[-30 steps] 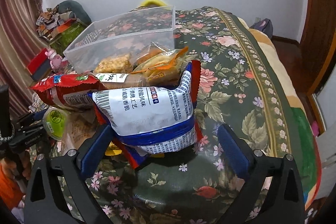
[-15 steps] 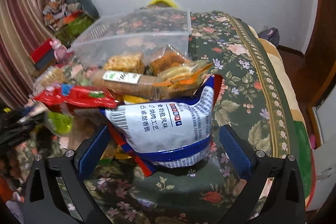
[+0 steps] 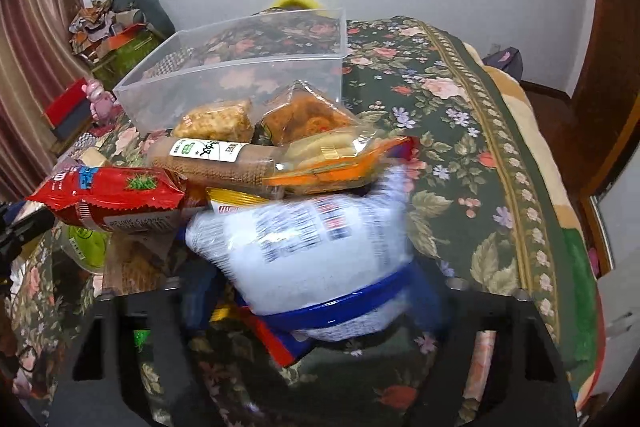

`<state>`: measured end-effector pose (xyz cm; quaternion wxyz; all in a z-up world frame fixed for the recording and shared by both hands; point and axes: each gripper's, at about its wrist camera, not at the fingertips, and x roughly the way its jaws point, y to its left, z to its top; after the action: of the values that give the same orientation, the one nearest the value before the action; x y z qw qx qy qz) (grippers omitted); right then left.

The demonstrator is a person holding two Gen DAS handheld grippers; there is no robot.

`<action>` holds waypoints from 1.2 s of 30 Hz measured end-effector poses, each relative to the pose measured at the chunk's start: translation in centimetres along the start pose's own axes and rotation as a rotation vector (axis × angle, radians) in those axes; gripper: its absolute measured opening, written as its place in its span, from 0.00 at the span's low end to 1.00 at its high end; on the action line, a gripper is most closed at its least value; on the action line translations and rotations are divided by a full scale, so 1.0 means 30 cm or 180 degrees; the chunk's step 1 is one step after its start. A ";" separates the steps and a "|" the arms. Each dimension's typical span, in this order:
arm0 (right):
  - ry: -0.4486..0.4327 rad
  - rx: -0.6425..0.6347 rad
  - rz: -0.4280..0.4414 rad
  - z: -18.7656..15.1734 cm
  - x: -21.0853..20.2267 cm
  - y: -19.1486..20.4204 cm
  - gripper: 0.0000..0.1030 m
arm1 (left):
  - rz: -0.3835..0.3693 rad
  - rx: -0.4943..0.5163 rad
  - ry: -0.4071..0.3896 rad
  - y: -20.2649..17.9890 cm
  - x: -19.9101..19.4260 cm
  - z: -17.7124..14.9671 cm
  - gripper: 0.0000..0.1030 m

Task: Organize snacks
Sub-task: 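Carry biscuit roll into clear box with left tool while right tool drops chip bag in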

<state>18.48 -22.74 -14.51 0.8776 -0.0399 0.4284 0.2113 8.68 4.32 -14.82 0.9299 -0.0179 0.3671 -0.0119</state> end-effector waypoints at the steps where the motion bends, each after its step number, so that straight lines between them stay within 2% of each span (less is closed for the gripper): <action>1: -0.0003 0.0017 0.0017 -0.001 -0.009 -0.006 0.69 | 0.0002 -0.0004 -0.0012 0.000 -0.004 0.005 0.44; 8: -0.0201 0.0038 -0.0021 0.024 -0.113 -0.023 0.68 | 0.0006 -0.0038 -0.0171 0.004 -0.057 0.062 0.44; 19: -0.0626 -0.0138 -0.0014 0.163 -0.230 0.035 0.68 | -0.0007 0.0005 -0.0448 0.001 -0.102 0.213 0.44; 28: -0.0856 -0.0255 0.0069 0.296 -0.205 0.105 0.69 | -0.0009 -0.0003 -0.0572 0.009 -0.052 0.368 0.44; 36: -0.0830 -0.0297 0.0082 0.391 -0.101 0.134 0.69 | -0.0009 -0.0058 -0.0468 0.031 0.075 0.459 0.44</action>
<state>23.84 -17.17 -4.36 0.9203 -0.0474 0.3009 0.2456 19.73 5.50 -6.35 0.9542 -0.0278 0.2979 -0.0085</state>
